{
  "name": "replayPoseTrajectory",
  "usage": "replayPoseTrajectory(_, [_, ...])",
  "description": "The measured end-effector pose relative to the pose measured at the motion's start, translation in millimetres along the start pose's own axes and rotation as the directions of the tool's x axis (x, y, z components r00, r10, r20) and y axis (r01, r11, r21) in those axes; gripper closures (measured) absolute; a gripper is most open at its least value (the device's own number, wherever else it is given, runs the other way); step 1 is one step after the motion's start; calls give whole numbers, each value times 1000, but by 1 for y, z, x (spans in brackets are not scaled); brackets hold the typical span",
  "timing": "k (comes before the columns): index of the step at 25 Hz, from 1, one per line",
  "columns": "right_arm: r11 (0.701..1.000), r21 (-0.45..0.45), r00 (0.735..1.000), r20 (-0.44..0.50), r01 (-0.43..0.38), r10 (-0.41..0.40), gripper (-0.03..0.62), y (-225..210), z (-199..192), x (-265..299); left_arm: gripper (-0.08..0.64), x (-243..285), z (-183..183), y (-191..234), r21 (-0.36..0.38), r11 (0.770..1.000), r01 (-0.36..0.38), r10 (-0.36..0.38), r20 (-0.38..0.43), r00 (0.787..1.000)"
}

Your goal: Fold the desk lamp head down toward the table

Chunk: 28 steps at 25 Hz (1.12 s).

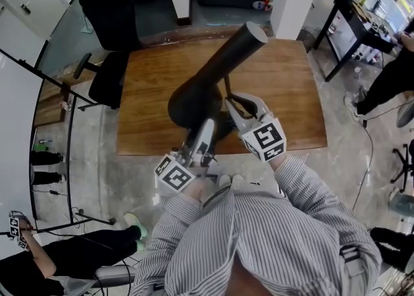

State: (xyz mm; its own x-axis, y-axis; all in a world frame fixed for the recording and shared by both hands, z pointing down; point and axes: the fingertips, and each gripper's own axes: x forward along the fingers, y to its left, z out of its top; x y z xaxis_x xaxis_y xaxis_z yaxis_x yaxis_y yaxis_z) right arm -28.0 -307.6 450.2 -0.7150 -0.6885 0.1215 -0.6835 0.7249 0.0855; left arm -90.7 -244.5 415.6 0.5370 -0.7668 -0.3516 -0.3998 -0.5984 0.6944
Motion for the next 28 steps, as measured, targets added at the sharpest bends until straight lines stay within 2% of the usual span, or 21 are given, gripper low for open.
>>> replayPoseTrajectory(4, [1000, -9, 1000, 26, 0, 0, 549, 0, 5, -16, 393, 1, -10, -6, 174, 983, -67, 84, -94, 992])
replayPoseTrajectory(7, [1000, -6, 1000, 29, -8, 9, 549, 6, 4, -30, 396, -3, -20, -7, 266, 960, -90, 133, -148, 980])
replayPoseTrajectory(14, [997, 77, 1000, 8, -19, 18, 551, 31, -5, -63, 470, -6, -52, -12, 366, 927, -78, 171, -226, 959])
replayPoseTrajectory(18, [995, 91, 999, 17, -43, 42, 573, 38, 3, -73, 542, -5, -59, -22, 396, 917, -36, 152, -265, 952])
replayPoseTrajectory(20, [993, 102, 998, 6, -56, 56, 591, 39, 1, -77, 554, -7, -59, -25, 416, 909, -24, 149, -270, 951])
replayPoseTrajectory(22, [992, 115, 998, -12, -58, 60, 591, 39, -5, -82, 555, -9, -61, -25, 461, 887, -21, 167, -278, 946])
replayPoseTrajectory(25, [991, 119, 997, -35, -59, 64, 591, 41, -11, -86, 555, -10, -64, -24, 539, 842, -14, 208, -300, 931])
replayPoseTrajectory(26, [991, 119, 997, -40, -62, 67, 592, 42, -11, -87, 555, -9, -65, -24, 552, 834, -11, 216, -307, 927])
replayPoseTrajectory(28, [990, 122, 996, -50, -73, 80, 591, 45, -12, -87, 555, -9, -67, -25, 551, 834, -8, 219, -318, 922])
